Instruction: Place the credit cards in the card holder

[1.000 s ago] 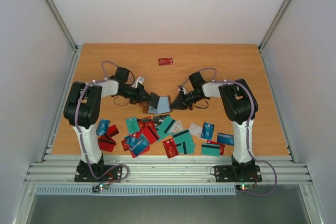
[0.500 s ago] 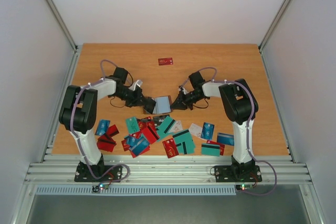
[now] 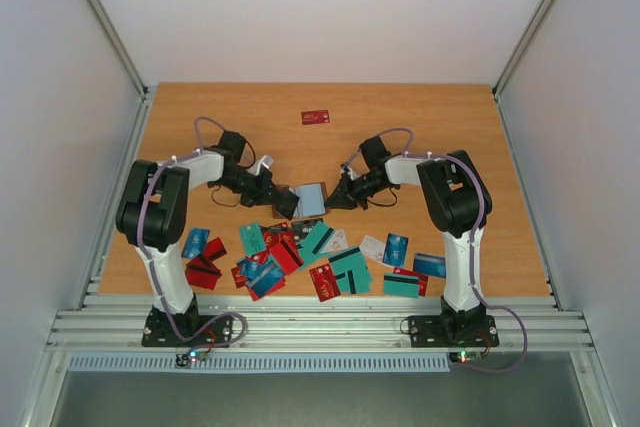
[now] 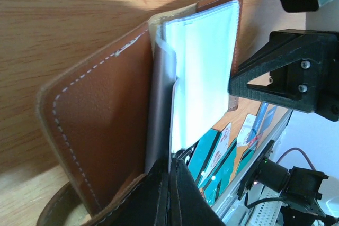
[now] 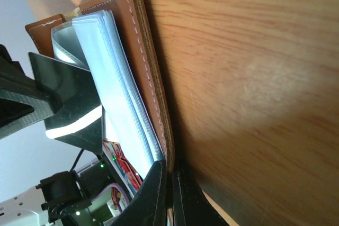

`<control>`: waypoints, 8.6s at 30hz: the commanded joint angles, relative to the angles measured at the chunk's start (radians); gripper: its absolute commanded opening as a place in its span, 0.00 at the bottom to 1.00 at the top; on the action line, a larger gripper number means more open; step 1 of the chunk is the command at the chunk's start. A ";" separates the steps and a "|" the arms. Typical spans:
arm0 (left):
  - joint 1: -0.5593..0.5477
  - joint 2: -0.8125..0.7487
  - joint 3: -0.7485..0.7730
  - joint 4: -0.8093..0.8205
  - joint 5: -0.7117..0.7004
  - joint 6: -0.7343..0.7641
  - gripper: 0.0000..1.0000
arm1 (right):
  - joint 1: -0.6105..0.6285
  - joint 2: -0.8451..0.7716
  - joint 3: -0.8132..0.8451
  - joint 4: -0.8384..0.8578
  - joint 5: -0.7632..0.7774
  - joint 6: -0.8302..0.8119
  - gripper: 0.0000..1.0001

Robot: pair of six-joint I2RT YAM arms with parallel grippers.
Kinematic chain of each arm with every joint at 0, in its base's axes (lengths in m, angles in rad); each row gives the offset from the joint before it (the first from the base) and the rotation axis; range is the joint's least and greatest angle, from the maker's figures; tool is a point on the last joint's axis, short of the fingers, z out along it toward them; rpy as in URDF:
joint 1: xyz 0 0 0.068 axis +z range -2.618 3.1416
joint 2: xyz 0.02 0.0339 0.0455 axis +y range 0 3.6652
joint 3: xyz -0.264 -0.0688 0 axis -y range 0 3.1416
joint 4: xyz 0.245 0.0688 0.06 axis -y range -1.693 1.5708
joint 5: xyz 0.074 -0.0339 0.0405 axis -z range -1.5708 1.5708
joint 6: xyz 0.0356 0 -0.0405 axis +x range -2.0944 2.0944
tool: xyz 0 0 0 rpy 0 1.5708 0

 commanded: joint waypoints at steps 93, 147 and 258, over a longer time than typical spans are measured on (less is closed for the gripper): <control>-0.114 0.028 -0.119 0.507 -0.169 -0.224 0.01 | -0.003 0.032 -0.132 0.082 0.053 0.270 0.01; -0.215 0.037 -0.355 0.914 -0.165 -0.567 0.05 | -0.002 0.015 -0.218 0.235 0.102 0.417 0.01; -0.256 0.212 0.309 -0.048 -0.284 0.034 0.00 | -0.043 -0.038 0.127 -0.103 -0.032 0.051 0.34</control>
